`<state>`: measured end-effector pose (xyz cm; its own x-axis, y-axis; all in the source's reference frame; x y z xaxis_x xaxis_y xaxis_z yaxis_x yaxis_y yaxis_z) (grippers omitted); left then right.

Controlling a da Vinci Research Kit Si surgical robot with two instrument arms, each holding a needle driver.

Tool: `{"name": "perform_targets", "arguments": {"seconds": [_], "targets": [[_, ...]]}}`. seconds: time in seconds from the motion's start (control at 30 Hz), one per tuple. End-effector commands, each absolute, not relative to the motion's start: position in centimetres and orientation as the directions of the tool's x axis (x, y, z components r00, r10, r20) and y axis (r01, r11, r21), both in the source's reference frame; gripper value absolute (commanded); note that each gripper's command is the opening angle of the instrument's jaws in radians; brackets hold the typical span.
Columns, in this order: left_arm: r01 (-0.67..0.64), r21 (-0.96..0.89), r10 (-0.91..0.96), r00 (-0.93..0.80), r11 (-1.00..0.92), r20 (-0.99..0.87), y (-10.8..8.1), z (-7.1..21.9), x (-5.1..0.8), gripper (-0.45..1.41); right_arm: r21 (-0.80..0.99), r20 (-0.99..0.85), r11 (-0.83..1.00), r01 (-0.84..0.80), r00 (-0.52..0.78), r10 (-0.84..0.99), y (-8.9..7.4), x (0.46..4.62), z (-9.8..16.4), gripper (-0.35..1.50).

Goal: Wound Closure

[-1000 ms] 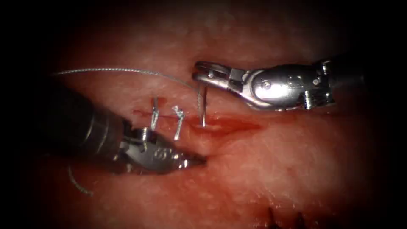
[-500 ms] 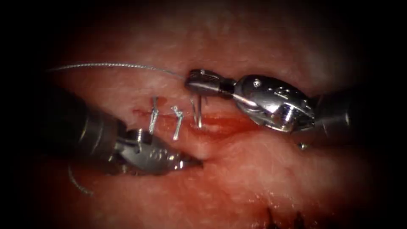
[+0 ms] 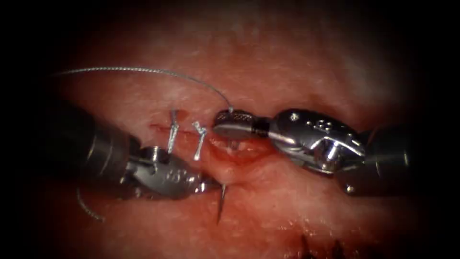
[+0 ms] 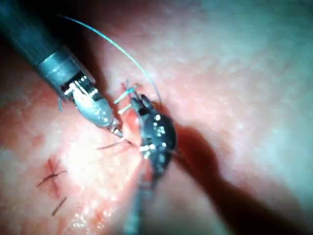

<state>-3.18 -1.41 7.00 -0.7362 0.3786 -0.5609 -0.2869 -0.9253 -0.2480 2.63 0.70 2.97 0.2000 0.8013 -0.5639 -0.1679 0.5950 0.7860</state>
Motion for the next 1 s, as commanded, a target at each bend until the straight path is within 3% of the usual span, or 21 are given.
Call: {"name": "perform_targets", "arguments": {"seconds": [0.03, 0.2, 0.33, 0.4, 0.43, 0.5, 0.7, 1.0], "targets": [[-0.286, -0.253, 0.381, -0.737, -0.924, -0.558, -1.52, 7.03, -3.21, -0.45, 0.789, -0.561, 0.594, -0.155, 0.214, 0.8, 0.53, 2.71, 3.01, -0.35], [-0.279, -0.258, 0.378, -0.74, -0.925, -0.556, -1.5, 6.89, -3.22, -0.45, 0.793, -0.561, 0.589, -0.159, 0.186, 0.806, 0.51, 2.68, 3.04, -0.35], [-0.251, -0.237, 0.345, -0.735, -0.938, -0.584, -1.49, 6.68, -3.22, -0.43, 0.73, -0.634, 0.646, -0.221, 0.132, 0.762, 0.71, 2.53, 3.08, 0.81], [-0.23, -0.214, 0.313, -0.731, -0.949, -0.607, -1.5, 6.58, -3.21, -0.23, 0.697, -0.668, 0.677, -0.234, 0.131, 0.733, 0.79, 2.41, 3.1, 1.01], [-0.216, -0.194, 0.29, -0.725, -0.957, -0.625, -1.5, 6.52, -3.2, -0.08, 0.672, -0.692, 0.701, -0.24, 0.134, 0.709, 0.83, 2.32, 3.11, 1.01], [-0.196, -0.166, 0.257, -0.72, -0.966, -0.645, -1.51, 6.45, -3.19, 0.05, 0.649, -0.71, 0.719, -0.25, 0.141, 0.69, 0.89, 2.18, 3.13, 1.03], [-0.153, -0.091, 0.172, -0.691, -0.984, -0.702, -1.64, 6.36, -3.15, 0.14, 0.633, -0.73, 0.722, -0.28, 0.094, 0.676, 1.02, 1.83, 3.18, 1.06], [-0.098, -0.033, 0.088, -0.63, -0.995, -0.771, -1.67, 6.4, -3.39, 0.12, 0.628, -0.738, 0.725, -0.283, 0.078, 0.67, 1.03, 1.86, 3.21, 1.03]]}}
